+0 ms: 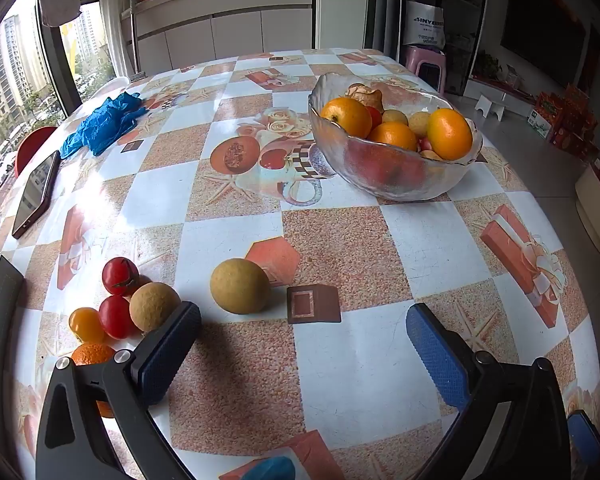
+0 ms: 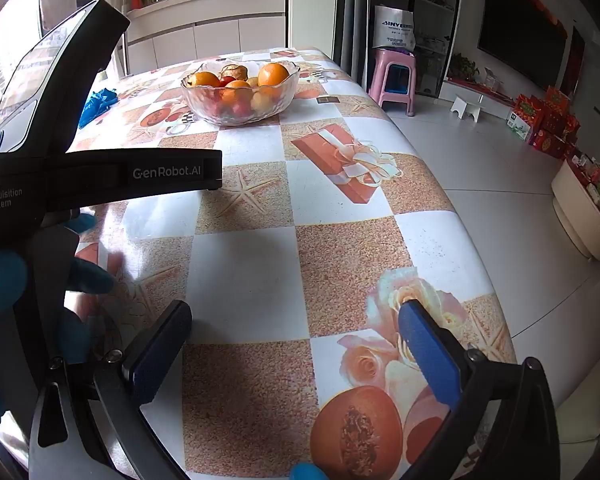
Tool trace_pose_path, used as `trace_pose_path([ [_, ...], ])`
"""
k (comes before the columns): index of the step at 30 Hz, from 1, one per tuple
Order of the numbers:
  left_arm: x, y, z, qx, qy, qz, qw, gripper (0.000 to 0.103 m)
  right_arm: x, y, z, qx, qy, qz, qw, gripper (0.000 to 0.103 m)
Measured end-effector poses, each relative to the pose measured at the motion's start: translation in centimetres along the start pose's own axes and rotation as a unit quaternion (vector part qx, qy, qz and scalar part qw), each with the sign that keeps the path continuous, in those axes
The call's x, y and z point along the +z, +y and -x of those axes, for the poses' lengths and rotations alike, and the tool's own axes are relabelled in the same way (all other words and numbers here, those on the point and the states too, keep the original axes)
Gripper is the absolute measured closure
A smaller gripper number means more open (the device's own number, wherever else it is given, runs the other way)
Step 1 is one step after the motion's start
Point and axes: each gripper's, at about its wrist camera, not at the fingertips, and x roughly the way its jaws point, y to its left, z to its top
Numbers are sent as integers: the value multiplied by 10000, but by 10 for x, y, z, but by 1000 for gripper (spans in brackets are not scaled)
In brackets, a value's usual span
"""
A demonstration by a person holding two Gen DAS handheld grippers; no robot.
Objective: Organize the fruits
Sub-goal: 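Move both tools toward the loose fruits beside the white tray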
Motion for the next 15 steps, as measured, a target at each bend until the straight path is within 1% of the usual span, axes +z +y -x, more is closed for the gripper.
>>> trace_pose_path([
  [2, 0, 0, 0, -28, -32, -75, 10000, 0, 0, 0, 0, -1, 0, 1, 10000, 0],
  [4, 1, 4, 5, -82, 128, -224, 9996, 0, 0, 0, 0, -1, -1, 0, 10000, 0],
  [5, 0, 9, 12, -148, 102, -200, 9996, 0, 0, 0, 0, -1, -1, 0, 10000, 0],
  [7, 0, 21, 39, -380, -176, -239, 9988, 0, 0, 0, 0, 0, -1, -1, 10000, 0],
  [8, -4, 26, 54, -410, -336, -314, 9981, 0, 0, 0, 0, -2, -2, 0, 10000, 0],
  [10, -9, 42, 80, -439, -583, -448, 9963, 0, 0, 0, 0, -1, -2, -2, 10000, 0],
  [11, -15, 59, 89, -468, -669, -449, 9957, 0, 0, 0, 0, -2, -2, 0, 10000, 0],
  [13, -27, 85, 104, -427, -710, -440, 9956, 0, 0, 0, 0, -3, -3, 1, 10000, 0],
  [15, -42, 114, 109, -353, -654, -381, 9965, 0, 0, 0, 0, -1, -2, -2, 10000, 0],
])
